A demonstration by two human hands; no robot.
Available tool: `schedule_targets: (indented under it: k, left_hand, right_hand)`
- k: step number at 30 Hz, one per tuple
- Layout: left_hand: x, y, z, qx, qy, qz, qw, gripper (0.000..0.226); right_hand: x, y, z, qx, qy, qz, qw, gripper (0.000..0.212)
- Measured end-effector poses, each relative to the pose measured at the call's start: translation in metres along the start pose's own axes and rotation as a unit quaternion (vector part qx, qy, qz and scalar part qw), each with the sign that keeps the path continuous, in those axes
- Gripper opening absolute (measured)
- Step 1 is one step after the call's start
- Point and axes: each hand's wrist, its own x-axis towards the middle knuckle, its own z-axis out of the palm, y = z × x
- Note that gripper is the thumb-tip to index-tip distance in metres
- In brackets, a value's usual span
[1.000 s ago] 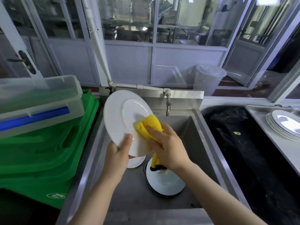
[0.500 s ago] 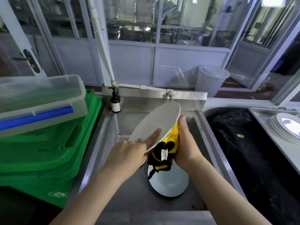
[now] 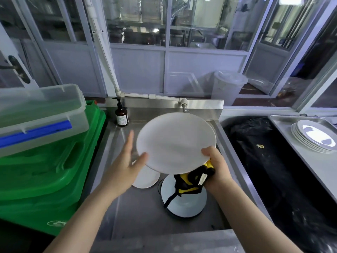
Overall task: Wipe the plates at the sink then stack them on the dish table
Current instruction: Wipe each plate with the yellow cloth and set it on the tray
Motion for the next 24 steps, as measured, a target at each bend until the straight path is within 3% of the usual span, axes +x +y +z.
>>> schedule_targets:
  k: [1, 3, 5, 9, 13, 14, 16, 19, 21, 24]
  left_hand:
    - [-0.001, 0.000, 0.002, -0.160, -0.002, -0.063, 0.985, 0.075]
    - [-0.002, -0.005, 0.004, -0.422, -0.055, -0.146, 0.893, 0.055]
    - [-0.004, -0.009, 0.003, -0.513, -0.082, -0.166, 0.838, 0.038]
    - [-0.009, -0.018, 0.003, -0.506, -0.061, -0.125, 0.851, 0.038]
    - [-0.016, -0.024, 0.001, -0.470, -0.018, -0.086, 0.878, 0.046]
    - [-0.018, -0.026, 0.000, -0.453, -0.007, -0.081, 0.888, 0.049]
    - [-0.020, -0.026, -0.001, -0.431, 0.013, -0.077, 0.899, 0.047]
    - [-0.018, -0.022, 0.001, -0.428, 0.033, -0.077, 0.900, 0.043]
    - [-0.017, -0.018, 0.004, -0.422, 0.033, -0.064, 0.904, 0.046]
    - [-0.016, -0.014, 0.009, -0.400, 0.014, -0.056, 0.915, 0.048]
  right_hand:
    - [0.000, 0.000, -0.001, -0.004, -0.007, 0.000, 1.000, 0.041]
    - [0.000, 0.003, -0.002, -0.020, -0.015, 0.003, 1.000, 0.054]
    - [0.001, 0.004, -0.002, -0.042, -0.029, 0.001, 0.999, 0.058]
    - [0.003, 0.003, -0.002, -0.094, -0.061, -0.046, 0.993, 0.044]
    - [0.010, 0.003, -0.002, -0.195, 0.073, -0.134, 0.969, 0.047]
    - [0.011, 0.002, -0.003, -0.250, 0.109, -0.180, 0.945, 0.048]
    - [0.012, -0.001, -0.002, -0.399, 0.123, -0.286, 0.862, 0.045]
    - [0.003, 0.001, 0.009, -0.604, 0.027, -0.377, 0.702, 0.043]
    - [-0.009, 0.012, 0.019, -0.678, -0.051, -0.403, 0.612, 0.042]
    - [-0.027, 0.026, 0.033, -0.697, -0.129, -0.419, 0.568, 0.046]
